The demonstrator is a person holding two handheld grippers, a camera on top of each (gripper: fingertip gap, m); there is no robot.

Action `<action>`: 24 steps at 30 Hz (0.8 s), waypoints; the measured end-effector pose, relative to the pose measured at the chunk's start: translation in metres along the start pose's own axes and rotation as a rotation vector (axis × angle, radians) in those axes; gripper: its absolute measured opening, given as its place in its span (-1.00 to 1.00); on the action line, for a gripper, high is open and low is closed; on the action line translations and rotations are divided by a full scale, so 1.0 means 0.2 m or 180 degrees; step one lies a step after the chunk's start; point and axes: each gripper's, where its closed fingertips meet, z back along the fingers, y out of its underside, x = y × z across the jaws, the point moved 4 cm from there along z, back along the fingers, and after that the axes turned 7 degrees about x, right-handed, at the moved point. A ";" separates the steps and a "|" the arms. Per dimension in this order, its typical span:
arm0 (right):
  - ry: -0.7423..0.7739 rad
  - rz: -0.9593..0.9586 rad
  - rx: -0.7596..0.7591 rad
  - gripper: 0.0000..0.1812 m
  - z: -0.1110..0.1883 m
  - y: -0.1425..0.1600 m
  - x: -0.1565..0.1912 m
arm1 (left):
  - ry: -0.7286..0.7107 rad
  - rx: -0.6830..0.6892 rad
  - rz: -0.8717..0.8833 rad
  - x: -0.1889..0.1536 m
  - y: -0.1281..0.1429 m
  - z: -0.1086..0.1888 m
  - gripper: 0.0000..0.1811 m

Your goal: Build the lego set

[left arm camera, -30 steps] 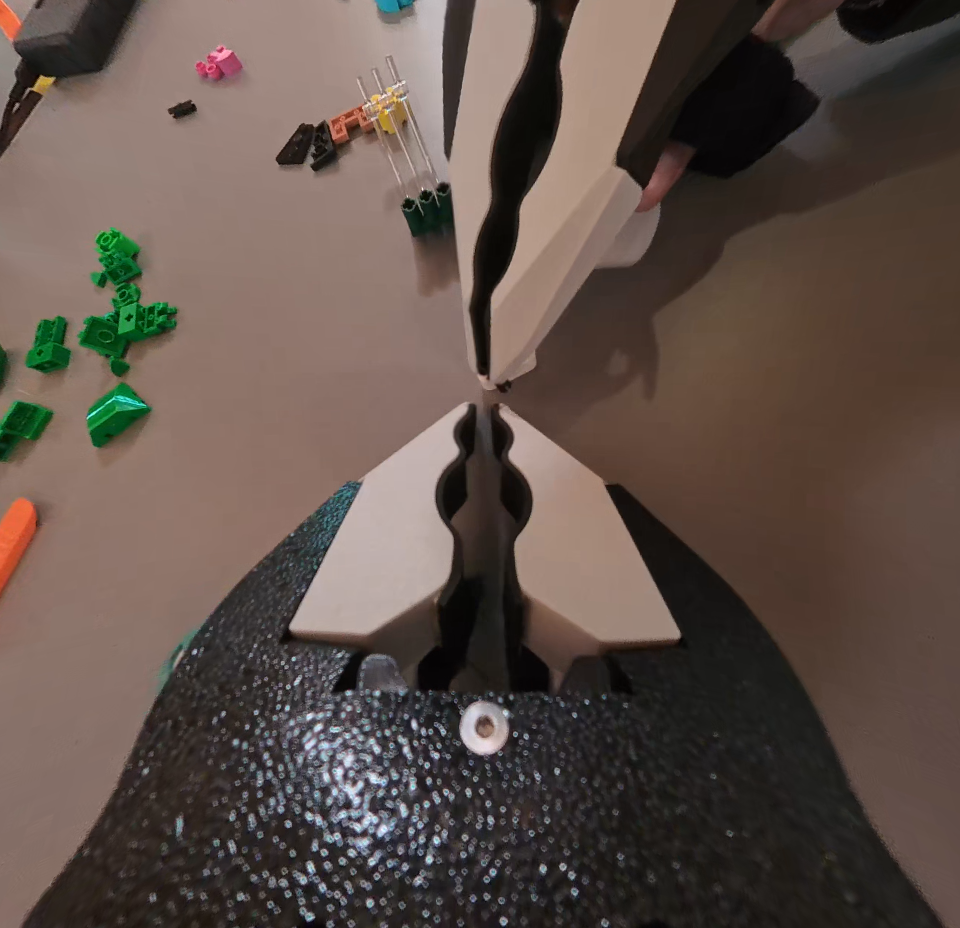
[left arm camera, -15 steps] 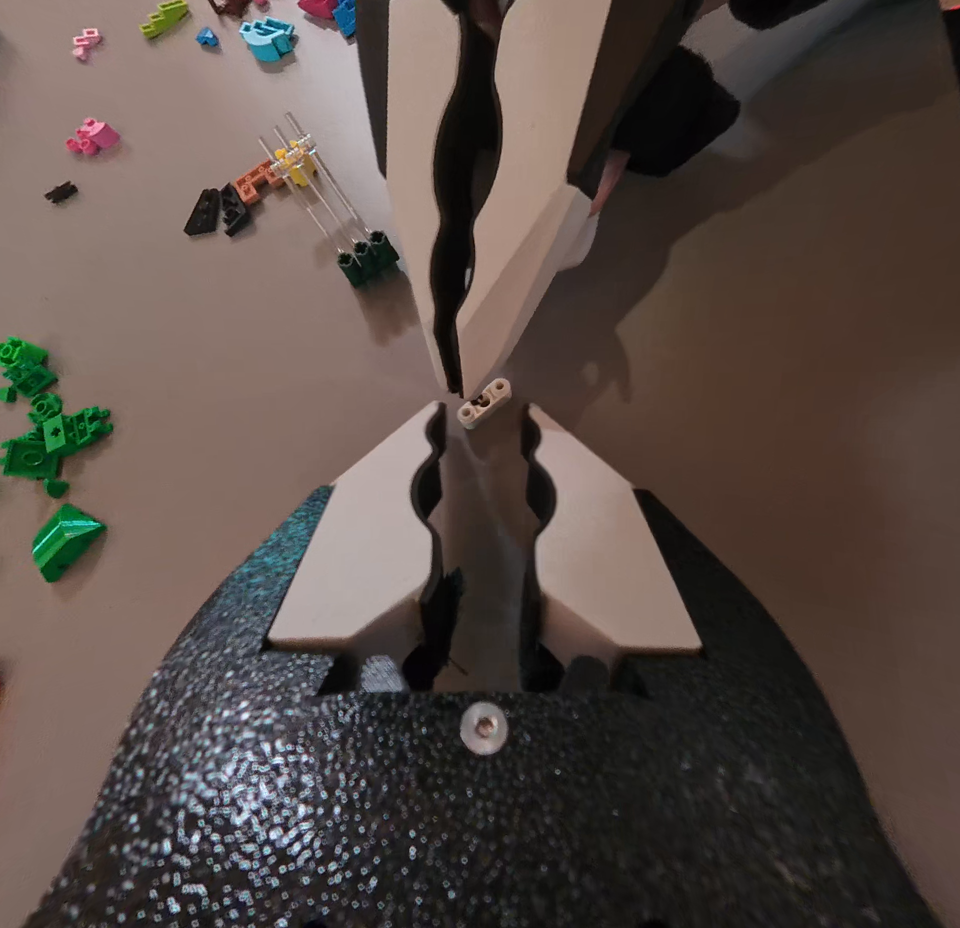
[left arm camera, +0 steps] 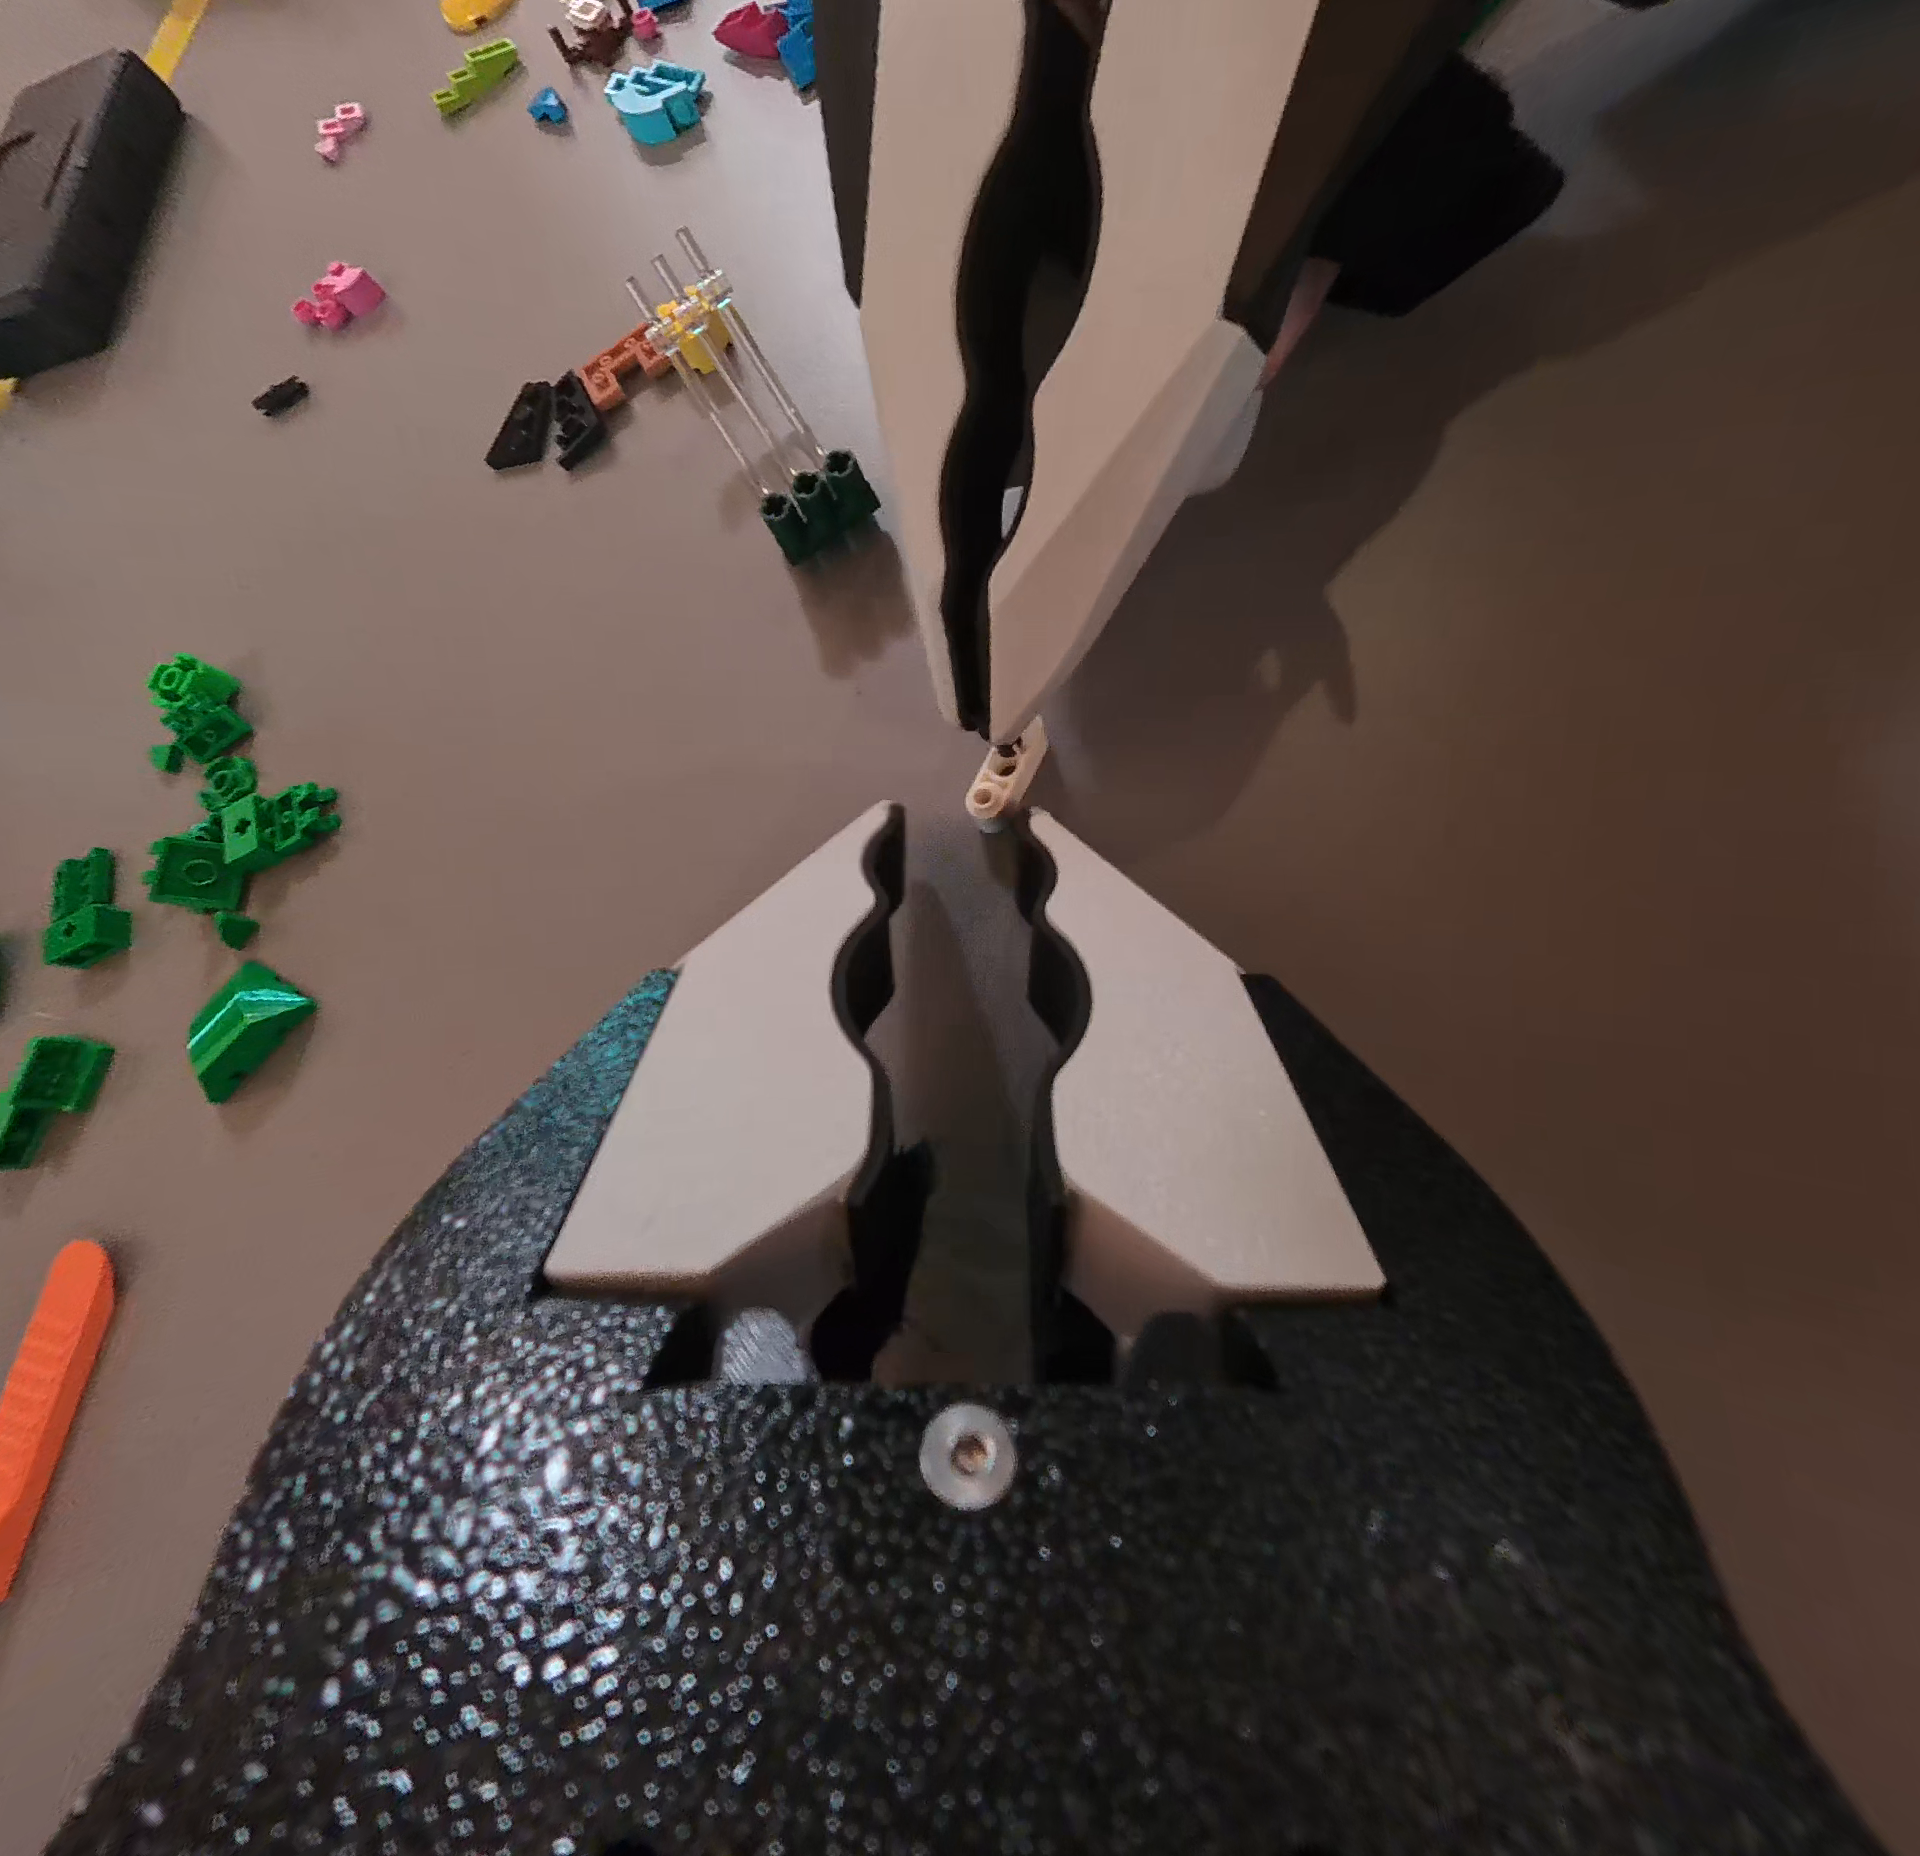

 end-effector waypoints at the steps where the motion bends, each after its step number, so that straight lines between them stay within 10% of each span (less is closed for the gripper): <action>1: 0.0012 -0.0005 -0.0022 -0.97 0.00 0.00 0.00 | -0.0015 -0.0006 -0.0001 0.00 0.00 0.00 -0.77; 24: 0.0113 0.0233 0.0075 -0.97 -0.01 0.00 0.00 | 0.0071 0.0068 0.0041 -0.02 -0.01 -0.02 -0.94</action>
